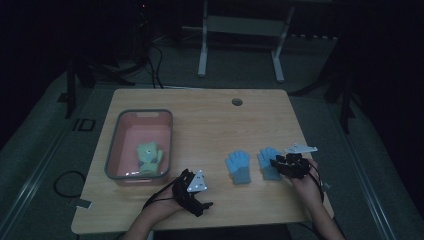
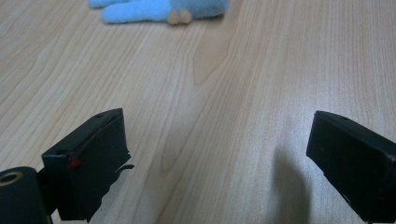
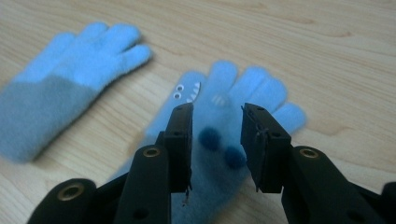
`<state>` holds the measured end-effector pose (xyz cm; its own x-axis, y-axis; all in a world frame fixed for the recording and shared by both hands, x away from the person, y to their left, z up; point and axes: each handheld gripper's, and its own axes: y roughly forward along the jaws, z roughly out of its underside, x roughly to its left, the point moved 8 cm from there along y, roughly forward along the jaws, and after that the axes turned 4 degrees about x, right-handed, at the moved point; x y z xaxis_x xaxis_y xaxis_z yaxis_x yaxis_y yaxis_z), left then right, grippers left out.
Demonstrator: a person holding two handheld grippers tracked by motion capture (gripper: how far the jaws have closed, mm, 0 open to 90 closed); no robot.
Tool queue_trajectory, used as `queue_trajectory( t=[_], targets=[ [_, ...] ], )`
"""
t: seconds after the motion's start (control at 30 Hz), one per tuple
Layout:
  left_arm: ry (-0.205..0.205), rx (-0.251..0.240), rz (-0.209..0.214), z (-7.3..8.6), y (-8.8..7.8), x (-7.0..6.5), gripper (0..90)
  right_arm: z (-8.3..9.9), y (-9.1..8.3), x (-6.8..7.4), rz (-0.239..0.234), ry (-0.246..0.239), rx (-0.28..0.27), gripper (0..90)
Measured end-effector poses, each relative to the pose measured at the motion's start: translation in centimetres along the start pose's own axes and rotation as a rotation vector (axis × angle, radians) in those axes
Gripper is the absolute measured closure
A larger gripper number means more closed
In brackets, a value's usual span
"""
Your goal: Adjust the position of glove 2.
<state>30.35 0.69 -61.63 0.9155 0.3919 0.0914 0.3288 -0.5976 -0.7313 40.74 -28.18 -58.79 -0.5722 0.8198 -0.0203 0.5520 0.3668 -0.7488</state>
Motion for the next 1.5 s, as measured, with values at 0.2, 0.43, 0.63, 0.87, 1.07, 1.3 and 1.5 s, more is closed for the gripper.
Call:
queue_trajectory(
  t=[0.2,0.43,0.63,0.87,1.07,1.3,1.5],
  targets=[
    [-0.001,0.0,0.001,0.0,0.0,0.0,5.6,1.3,0.8,-0.3,-0.012,0.01,0.026,62.8],
    [-0.001,0.002,0.0,0.0,0.0,0.0,5.6,1.6,1.2,-0.1,0.005,-0.019,0.031,73.8],
    [-0.003,0.002,0.002,0.0,0.0,0.0,5.6,1.3,1.0,0.0,0.034,0.013,0.055,84.3],
    [-0.001,0.007,0.005,0.1,0.1,0.0,5.6,-0.7,-0.9,0.6,0.042,0.024,0.013,85.1],
    [0.002,0.008,0.003,0.1,0.1,0.0,5.6,-3.5,-2.8,1.7,0.022,0.009,-0.043,85.2],
    [-0.001,0.01,0.004,0.1,0.1,0.0,5.6,-6.1,-3.8,4.0,-0.01,-0.016,-0.085,85.2],
    [0.0,0.011,0.0,0.1,0.1,0.0,5.6,-7.4,-3.8,6.9,-0.092,-0.071,-0.105,85.2]
  ],
)
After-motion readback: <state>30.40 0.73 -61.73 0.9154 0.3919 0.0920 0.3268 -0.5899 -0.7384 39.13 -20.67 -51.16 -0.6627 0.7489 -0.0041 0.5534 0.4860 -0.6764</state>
